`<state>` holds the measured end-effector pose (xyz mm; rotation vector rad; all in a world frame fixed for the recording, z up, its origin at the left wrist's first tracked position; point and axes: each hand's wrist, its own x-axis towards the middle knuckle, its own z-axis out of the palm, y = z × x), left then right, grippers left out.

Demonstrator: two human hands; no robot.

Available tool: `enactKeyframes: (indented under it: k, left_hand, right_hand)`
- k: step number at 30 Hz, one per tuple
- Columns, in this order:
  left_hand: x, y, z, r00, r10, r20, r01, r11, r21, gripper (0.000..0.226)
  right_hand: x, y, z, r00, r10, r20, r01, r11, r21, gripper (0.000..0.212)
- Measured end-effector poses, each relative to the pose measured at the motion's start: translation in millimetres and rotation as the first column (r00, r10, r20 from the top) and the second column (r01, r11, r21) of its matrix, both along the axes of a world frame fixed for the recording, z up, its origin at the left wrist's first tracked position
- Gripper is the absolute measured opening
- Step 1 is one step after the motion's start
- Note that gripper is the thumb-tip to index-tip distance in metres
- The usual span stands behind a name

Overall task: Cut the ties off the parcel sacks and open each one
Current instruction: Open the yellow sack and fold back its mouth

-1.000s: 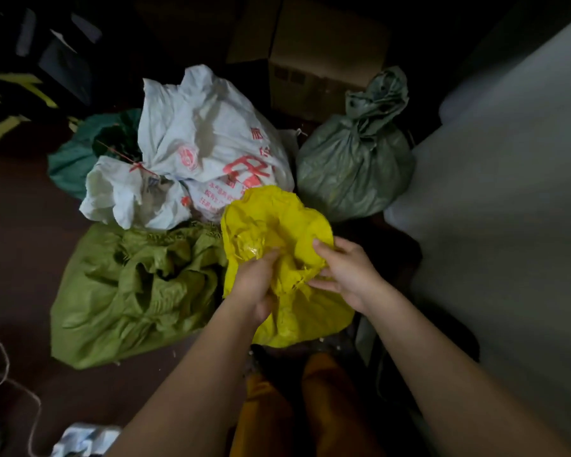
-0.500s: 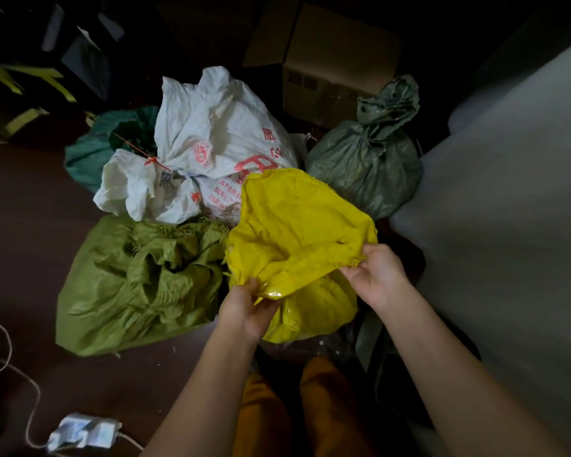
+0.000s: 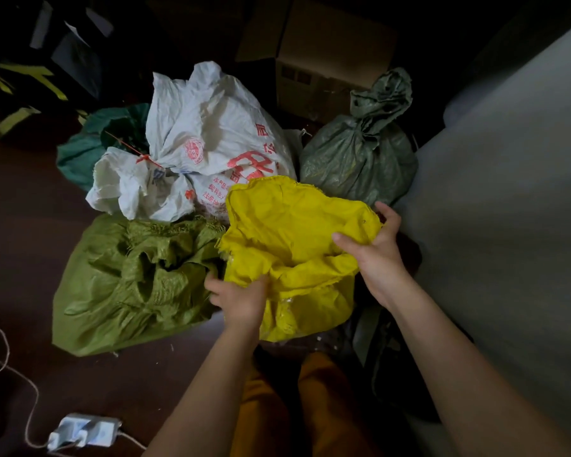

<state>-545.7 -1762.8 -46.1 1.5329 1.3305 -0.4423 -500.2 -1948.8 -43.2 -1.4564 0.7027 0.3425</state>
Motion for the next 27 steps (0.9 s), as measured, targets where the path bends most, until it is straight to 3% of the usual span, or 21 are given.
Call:
enactKeyframes:
  k: [1,2,4,7,8,9,10,12,13,14,16,18,19,22,25,27]
  left_hand:
    - [-0.4,1.3,0.8,0.972,-0.233,0.011,0.227,0.955,0.193,0.096]
    - [-0.6,3.0,2.1,0.891,-0.454,0.01,0.418,0.828,0.372,0.099]
    - [1.6,7.7,0.4,0.614,-0.788,-0.031,0.65,0.484,0.586,0.086]
    - [5.3,11.1,-8.3,0.166,-0.974,-0.152,0.846,0.061,0.529,0.063]
    - [2.1,8.7,-11.1,0.073,-0.981,-0.182,0.893,-0.017,0.449,0.064]
    - [-1.6,5.8,-12.8,0.017,-0.983,-0.181,0.949,-0.041,0.313,0.068]
    - [-5.5,2.7,-14.3,0.015,-0.99,-0.141,0.993,-0.001,0.116,0.072]
    - [-11.2,-4.6,-13.1,0.168,-0.986,-0.022,0.963,0.169,-0.209,0.06]
    - [-10.8,-6.8,-11.8,0.252,-0.968,0.016,0.946,0.243,-0.216,0.045]
    - [-7.4,-8.7,-8.8,0.292,-0.956,0.033,0.952,0.287,-0.101,0.035]
    - [1.9,-11.6,-2.2,0.324,-0.943,0.075,0.876,0.329,0.351,0.035]
    - [15.7,-16.8,3.4,0.263,-0.963,0.063,0.679,0.231,0.697,0.052]
    - [22.8,-20.6,5.5,0.231,-0.973,-0.004,0.617,0.143,0.774,0.066]
    - [44.4,-30.5,13.1,0.09,-0.982,-0.165,0.662,-0.065,0.747,0.09]
    - [56.0,-36.4,10.0,-0.084,-0.974,-0.212,0.678,-0.212,0.704,0.055]
    - [59.2,-35.6,7.3,-0.091,-0.974,-0.208,0.72,-0.209,0.662,0.04]
  right_hand:
    - [-0.5,-1.7,-0.7,0.998,0.057,0.019,-0.056,0.997,-0.048,0.083]
    - [-1.0,-2.6,-1.7,0.994,0.102,0.036,-0.098,0.992,-0.084,0.081]
    - [-1.5,-4.6,-4.3,0.987,0.146,0.069,-0.137,0.983,-0.125,0.068]
    - [-0.1,-11.0,-8.0,0.985,0.145,0.093,-0.122,0.969,-0.214,0.049]
    - [0.4,-14.3,-9.0,0.985,0.143,0.097,-0.113,0.958,-0.264,0.045]
    - [0.7,-17.7,-9.5,0.984,0.145,0.1,-0.109,0.945,-0.307,0.04]
    - [0.6,-20.5,-9.5,0.983,0.15,0.103,-0.109,0.938,-0.331,0.036]
    - [-0.5,-24.4,-8.6,0.975,0.185,0.12,-0.136,0.933,-0.334,0.029]
    - [-1.3,-26.3,-7.2,0.968,0.217,0.128,-0.167,0.932,-0.323,0.028]
    - [-2.1,-27.8,-5.8,0.958,0.252,0.135,-0.201,0.93,-0.307,0.029]
    - [-3.2,-32.3,-3.1,0.941,0.301,0.155,-0.254,0.93,-0.264,0.032]
    - [-4.0,-38.2,-4.0,0.932,0.319,0.174,-0.279,0.935,-0.217,0.032]
    - [-4.7,-41.4,-4.9,0.929,0.327,0.175,-0.293,0.937,-0.192,0.031]
    - [-9.1,-46.6,-5.3,0.91,0.376,0.176,-0.358,0.925,-0.128,0.029]
    - [-11.9,-49.9,-1.5,0.901,0.387,0.196,-0.367,0.921,-0.134,0.029]
    - [-12.3,-49.9,1.2,0.903,0.397,0.165,-0.345,0.898,-0.275,0.029]
